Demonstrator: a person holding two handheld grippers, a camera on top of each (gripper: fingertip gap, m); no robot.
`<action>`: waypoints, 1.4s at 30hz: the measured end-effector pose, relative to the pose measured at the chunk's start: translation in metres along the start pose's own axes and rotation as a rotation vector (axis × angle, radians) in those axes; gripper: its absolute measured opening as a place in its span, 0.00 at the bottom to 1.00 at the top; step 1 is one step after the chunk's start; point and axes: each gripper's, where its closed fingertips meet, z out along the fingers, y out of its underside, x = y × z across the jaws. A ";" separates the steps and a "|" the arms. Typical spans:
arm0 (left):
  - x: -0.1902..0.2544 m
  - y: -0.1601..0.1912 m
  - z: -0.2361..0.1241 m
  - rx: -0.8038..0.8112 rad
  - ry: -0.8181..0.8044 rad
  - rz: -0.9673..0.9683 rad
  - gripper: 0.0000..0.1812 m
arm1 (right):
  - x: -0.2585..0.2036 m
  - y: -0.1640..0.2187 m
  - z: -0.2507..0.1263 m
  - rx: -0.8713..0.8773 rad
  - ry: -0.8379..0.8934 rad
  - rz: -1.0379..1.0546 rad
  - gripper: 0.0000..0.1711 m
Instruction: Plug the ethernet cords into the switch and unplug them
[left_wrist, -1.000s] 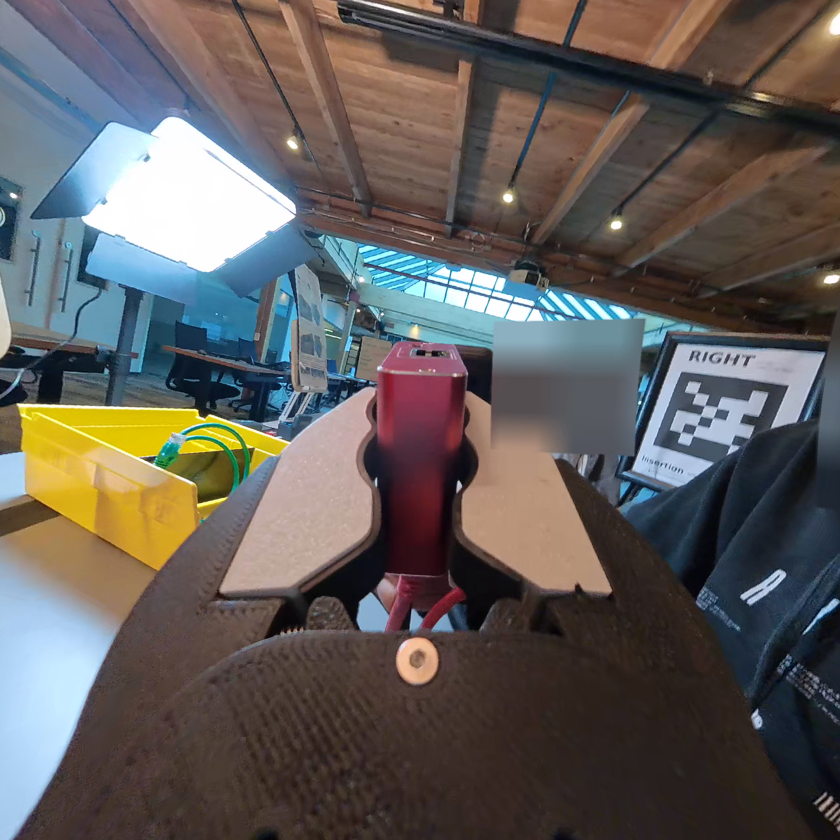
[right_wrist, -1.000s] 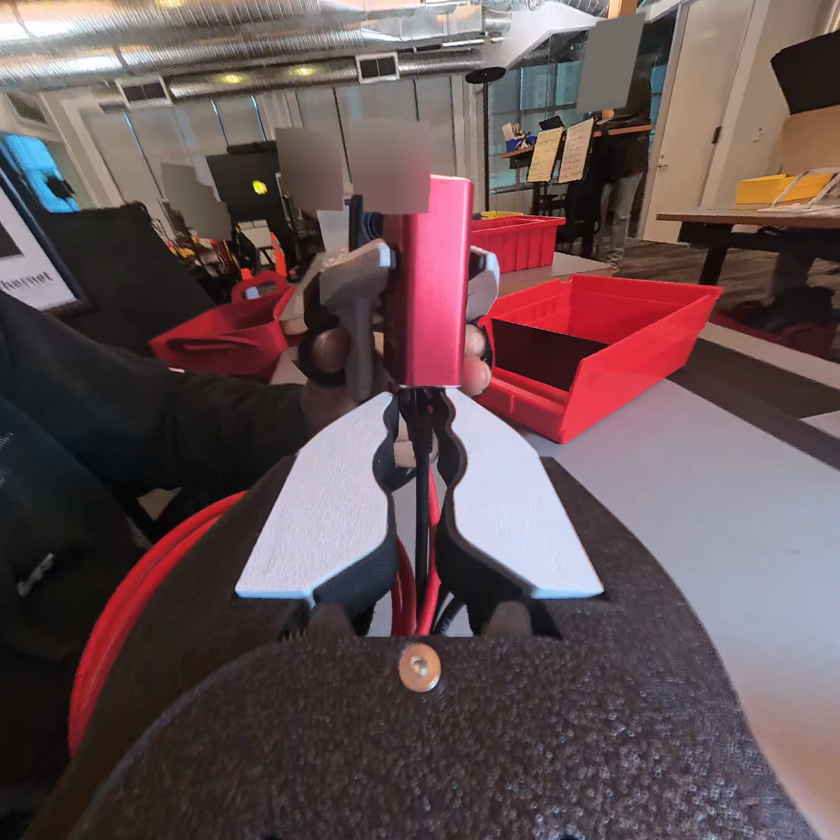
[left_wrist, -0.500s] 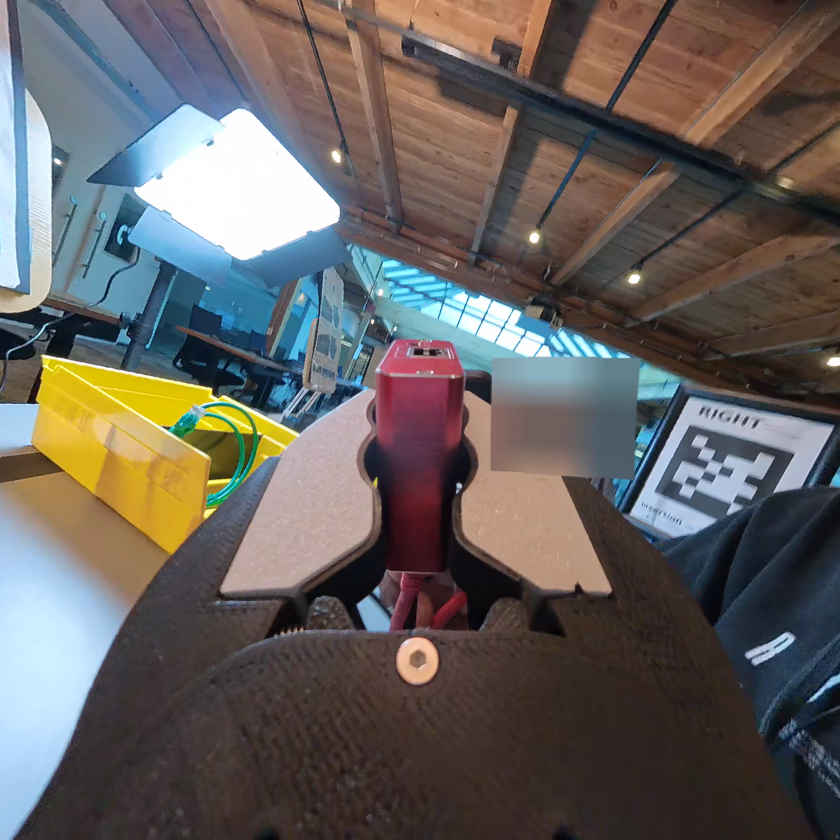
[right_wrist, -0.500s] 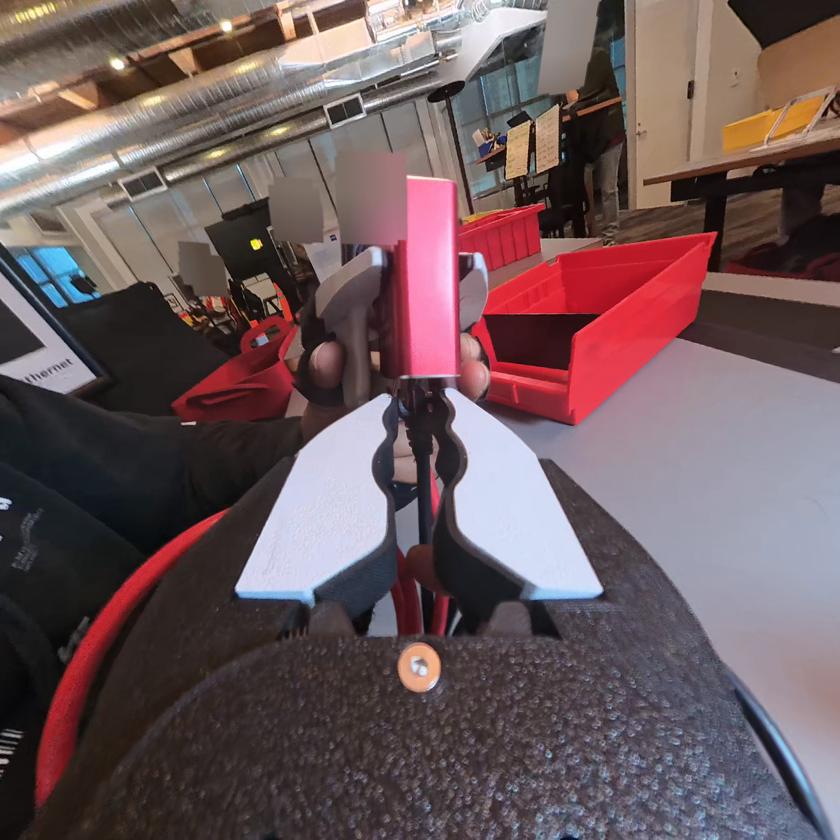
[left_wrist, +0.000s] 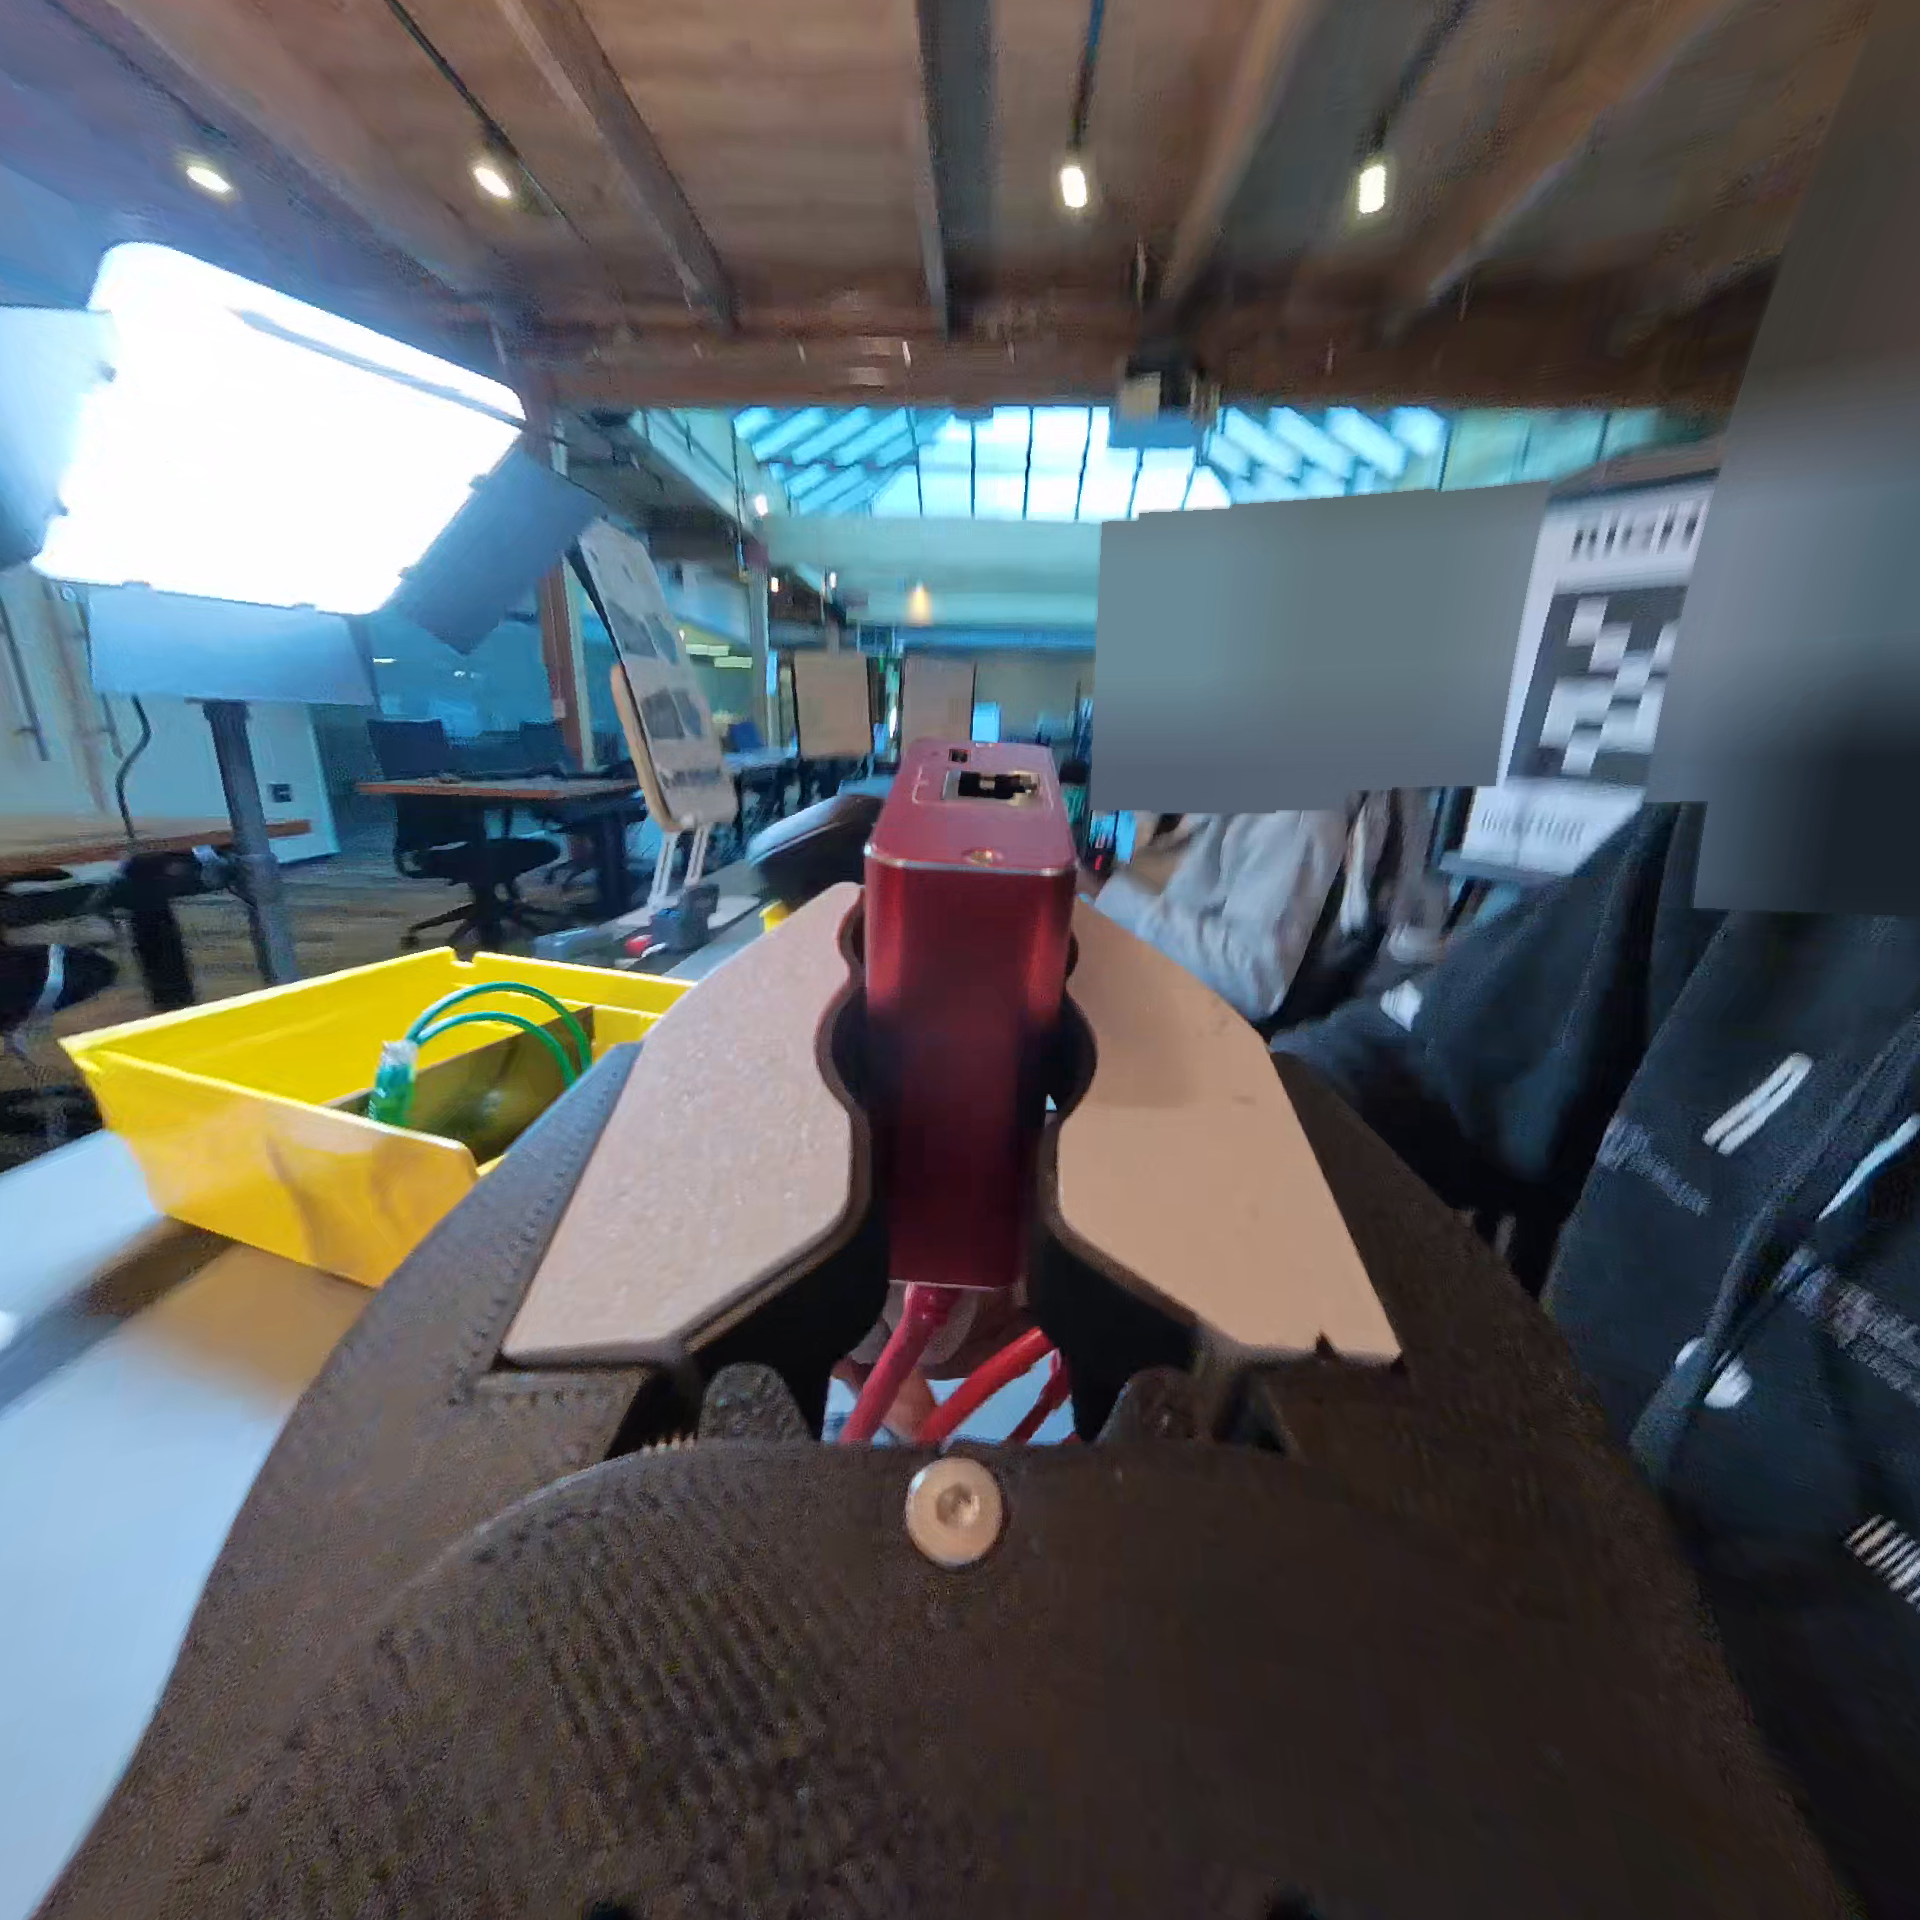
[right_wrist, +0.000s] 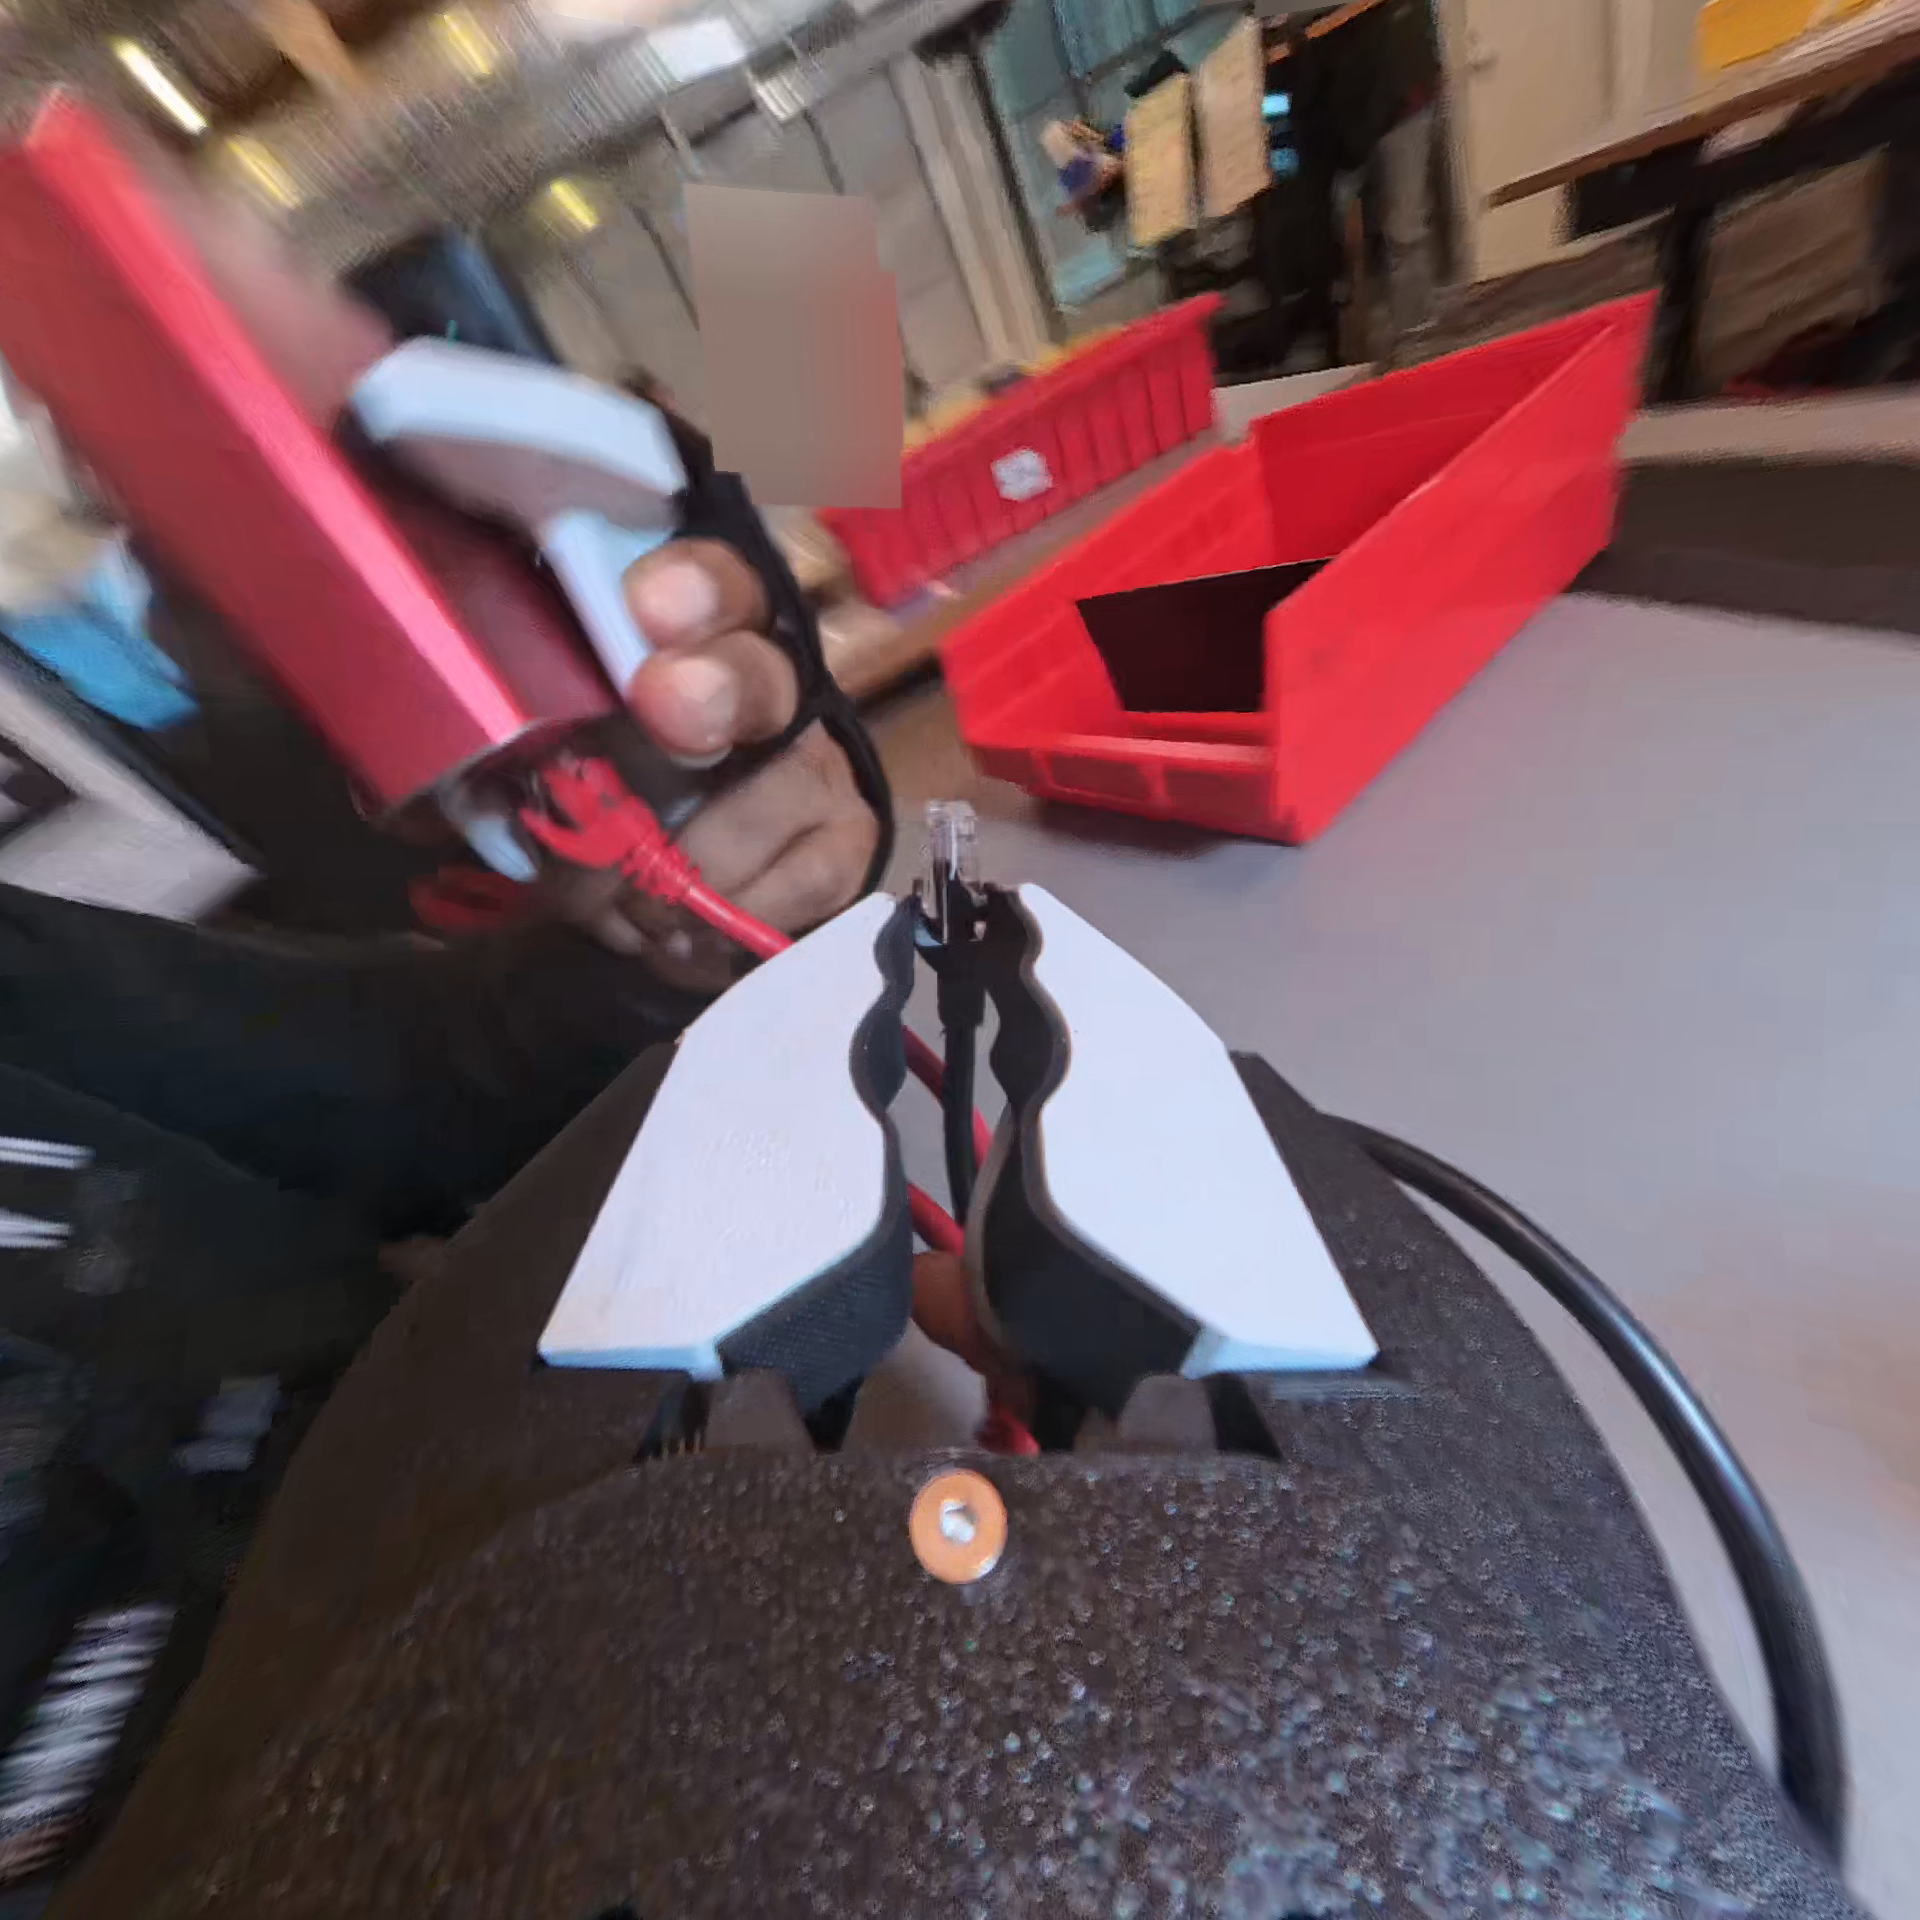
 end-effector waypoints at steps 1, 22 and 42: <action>0.006 0.000 0.006 -0.051 -0.034 0.118 0.17 | -0.004 -0.002 -0.003 0.032 -0.066 0.074 0.08; -0.071 -0.019 -0.072 0.095 -0.295 -0.232 0.16 | -0.022 -0.137 -0.117 -0.003 0.050 -0.301 0.08; -0.013 -0.002 -0.029 -0.033 -0.009 -0.217 0.16 | -0.016 -0.031 -0.056 -0.241 -0.048 -0.350 0.08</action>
